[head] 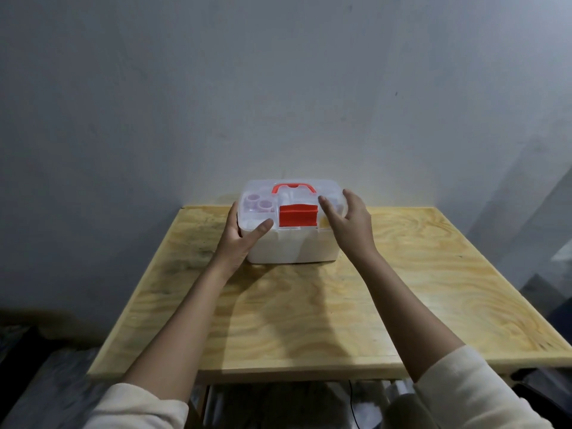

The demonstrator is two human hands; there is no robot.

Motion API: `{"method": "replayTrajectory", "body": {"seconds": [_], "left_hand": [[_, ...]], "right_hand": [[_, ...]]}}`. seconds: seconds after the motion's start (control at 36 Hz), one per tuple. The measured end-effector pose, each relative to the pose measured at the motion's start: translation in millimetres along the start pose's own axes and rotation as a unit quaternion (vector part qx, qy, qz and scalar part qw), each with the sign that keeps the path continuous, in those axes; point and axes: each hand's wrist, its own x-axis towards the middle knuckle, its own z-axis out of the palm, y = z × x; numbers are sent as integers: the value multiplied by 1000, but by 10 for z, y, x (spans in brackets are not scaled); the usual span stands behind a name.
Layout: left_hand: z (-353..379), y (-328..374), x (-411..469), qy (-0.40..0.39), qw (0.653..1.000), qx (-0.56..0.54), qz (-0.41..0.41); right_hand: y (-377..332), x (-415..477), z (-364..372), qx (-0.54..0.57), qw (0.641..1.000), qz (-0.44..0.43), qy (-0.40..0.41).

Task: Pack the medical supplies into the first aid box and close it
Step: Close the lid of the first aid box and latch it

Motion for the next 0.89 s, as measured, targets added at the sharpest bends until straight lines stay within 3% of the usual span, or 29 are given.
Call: {"method": "replayTrajectory", "body": {"seconds": [0.25, 0.42, 0.89], "left_hand": [[13, 30, -10, -4, 1000, 8, -13], [38, 60, -50, -9, 1000, -8, -8], [1, 17, -34, -11, 1000, 16, -23]], "right_hand": [[94, -74, -40, 40, 998, 8, -43], [206, -140, -63, 6, 997, -33, -71], [308, -146, -26, -44, 994, -92, -41]]}}
